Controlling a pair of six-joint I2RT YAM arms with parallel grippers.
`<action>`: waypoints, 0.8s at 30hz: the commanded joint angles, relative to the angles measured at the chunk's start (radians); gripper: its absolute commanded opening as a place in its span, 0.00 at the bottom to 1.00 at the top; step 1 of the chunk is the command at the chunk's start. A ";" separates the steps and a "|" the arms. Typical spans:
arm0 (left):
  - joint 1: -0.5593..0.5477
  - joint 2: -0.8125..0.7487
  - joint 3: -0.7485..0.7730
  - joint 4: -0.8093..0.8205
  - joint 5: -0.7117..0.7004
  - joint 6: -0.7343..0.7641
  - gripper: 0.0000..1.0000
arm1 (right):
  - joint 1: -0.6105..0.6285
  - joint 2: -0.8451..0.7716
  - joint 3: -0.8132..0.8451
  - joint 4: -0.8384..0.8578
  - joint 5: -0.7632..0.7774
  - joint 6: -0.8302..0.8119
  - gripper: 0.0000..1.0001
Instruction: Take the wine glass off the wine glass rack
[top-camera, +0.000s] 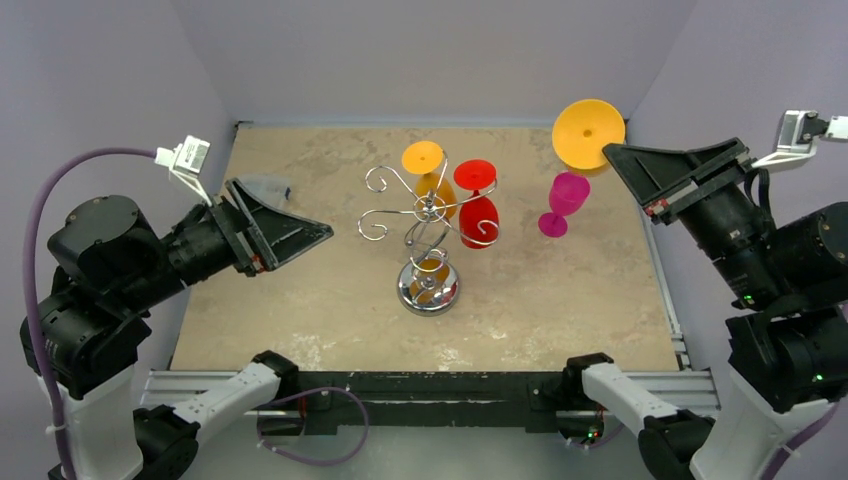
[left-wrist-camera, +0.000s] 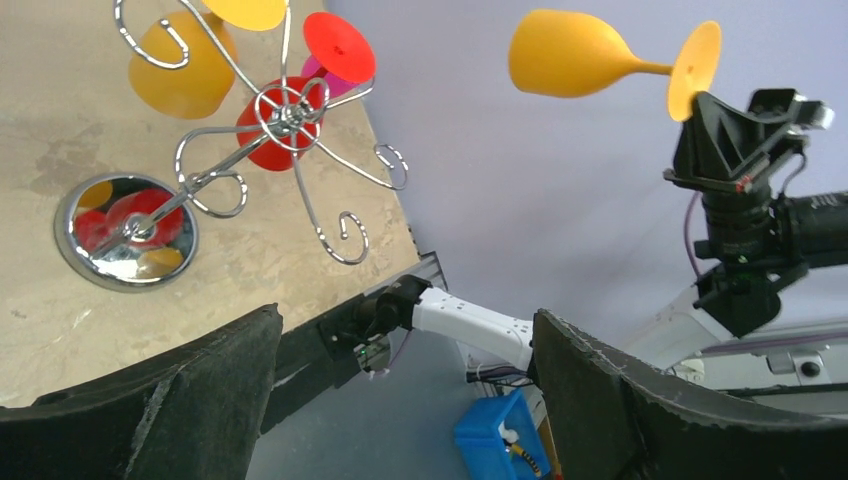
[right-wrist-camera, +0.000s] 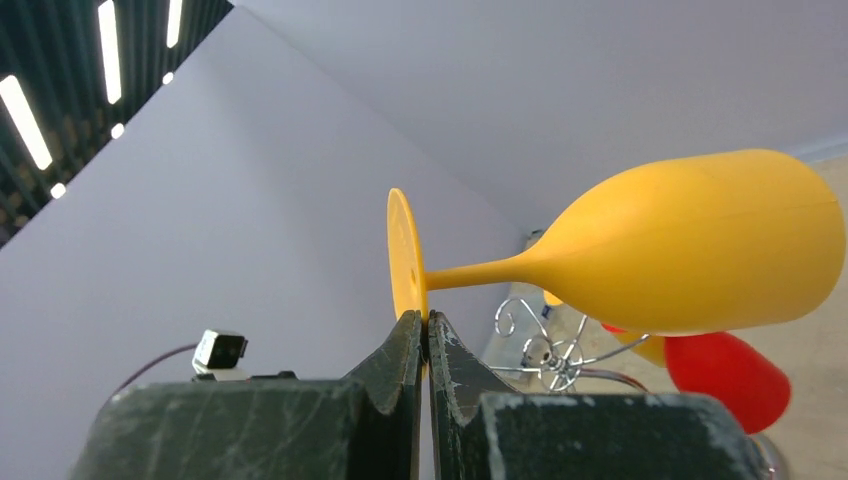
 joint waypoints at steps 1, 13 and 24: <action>0.005 -0.007 0.006 0.156 0.071 0.034 0.93 | -0.004 -0.034 -0.151 0.270 -0.034 0.167 0.00; 0.020 0.034 -0.105 0.681 0.228 -0.139 0.94 | -0.004 -0.004 -0.400 0.876 -0.116 0.607 0.00; 0.069 0.133 -0.239 1.279 0.259 -0.439 0.94 | -0.004 0.090 -0.395 1.134 -0.170 0.869 0.00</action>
